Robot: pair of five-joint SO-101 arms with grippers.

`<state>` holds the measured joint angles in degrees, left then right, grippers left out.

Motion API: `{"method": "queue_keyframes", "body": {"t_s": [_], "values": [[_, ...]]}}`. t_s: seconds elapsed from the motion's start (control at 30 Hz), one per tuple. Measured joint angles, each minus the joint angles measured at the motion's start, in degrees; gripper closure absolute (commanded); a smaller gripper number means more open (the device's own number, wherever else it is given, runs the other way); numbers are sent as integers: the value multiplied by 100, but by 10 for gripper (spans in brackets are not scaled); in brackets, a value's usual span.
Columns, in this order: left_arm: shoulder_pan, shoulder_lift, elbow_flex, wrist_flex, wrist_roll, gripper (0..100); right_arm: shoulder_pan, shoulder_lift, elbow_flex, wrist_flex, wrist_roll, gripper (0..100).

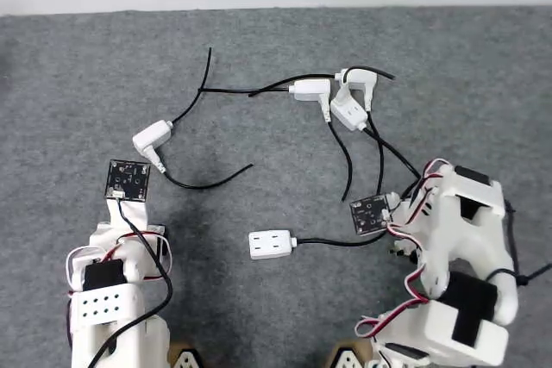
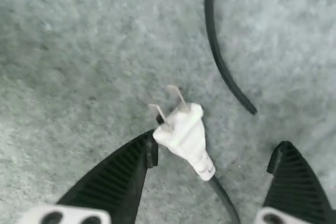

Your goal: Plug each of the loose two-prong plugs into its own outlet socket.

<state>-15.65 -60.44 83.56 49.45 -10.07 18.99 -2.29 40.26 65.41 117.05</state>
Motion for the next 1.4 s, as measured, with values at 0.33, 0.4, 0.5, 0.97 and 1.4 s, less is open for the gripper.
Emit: {"method": "queue_keyframes", "body": {"t_s": [0.33,0.4,0.5,0.97,1.4], "values": [[0,0,0,0,0,855,-79,-44,0,62,0,939],[0,0,0,0,0,855,-79,-53,0,62,0,938],[0,0,0,0,0,855,-79,-62,0,88,0,996],[0,0,0,0,0,855,-888,-1178,9,308,-1407,989],[0,0,0,0,0,855,-3051,-1301,-114,193,-3059,989]]}}
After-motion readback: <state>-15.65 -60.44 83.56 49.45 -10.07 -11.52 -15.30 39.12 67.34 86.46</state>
